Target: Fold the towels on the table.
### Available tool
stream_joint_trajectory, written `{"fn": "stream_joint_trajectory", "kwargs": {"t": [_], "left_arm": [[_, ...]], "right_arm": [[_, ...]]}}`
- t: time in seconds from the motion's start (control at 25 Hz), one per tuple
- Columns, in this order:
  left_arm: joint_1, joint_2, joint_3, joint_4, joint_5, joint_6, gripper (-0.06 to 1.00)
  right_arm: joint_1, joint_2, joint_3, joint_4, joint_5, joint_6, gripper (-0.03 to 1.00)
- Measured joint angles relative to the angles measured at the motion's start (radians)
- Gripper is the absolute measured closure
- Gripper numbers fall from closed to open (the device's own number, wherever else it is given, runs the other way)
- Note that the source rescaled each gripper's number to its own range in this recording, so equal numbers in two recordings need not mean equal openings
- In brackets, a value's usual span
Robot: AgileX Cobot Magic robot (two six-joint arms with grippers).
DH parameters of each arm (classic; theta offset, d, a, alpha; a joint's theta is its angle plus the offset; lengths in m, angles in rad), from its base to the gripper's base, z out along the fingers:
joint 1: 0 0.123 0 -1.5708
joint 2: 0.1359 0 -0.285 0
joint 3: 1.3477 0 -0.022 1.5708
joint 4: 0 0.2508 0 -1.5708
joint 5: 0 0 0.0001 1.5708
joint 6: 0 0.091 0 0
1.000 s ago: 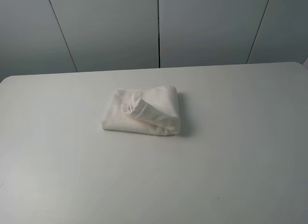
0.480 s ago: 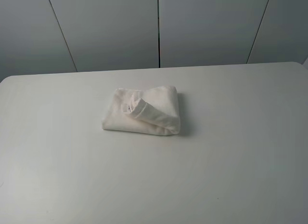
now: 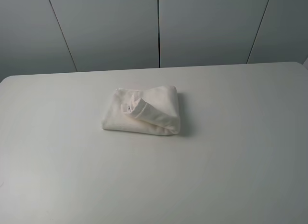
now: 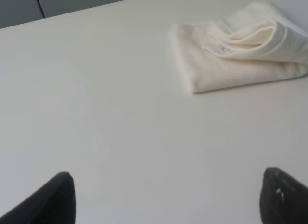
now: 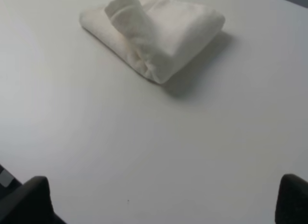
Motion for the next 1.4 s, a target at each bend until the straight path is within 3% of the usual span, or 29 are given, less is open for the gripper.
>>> {"fn": "stream_joint_trajectory", "kwargs": {"t": [0.12,0.44,1.4], "left_arm": [[0.049,-0.01,0.0,0.01,0.0,0.0,-0.04],[0.273,-0.015,0.0,0.044,0.0,-0.024,-0.05],[0.281,-0.015,0.0,0.051,0.0,-0.039,-0.05]], "right_arm": [[-0.063,-0.081,0.0,-0.013,0.0,0.022,-0.03],[-0.365,-0.098,0.0,-0.051,0.0,0.059,-0.03],[-0.377,-0.098,0.0,-0.053,0.0,0.07,-0.03]]}}
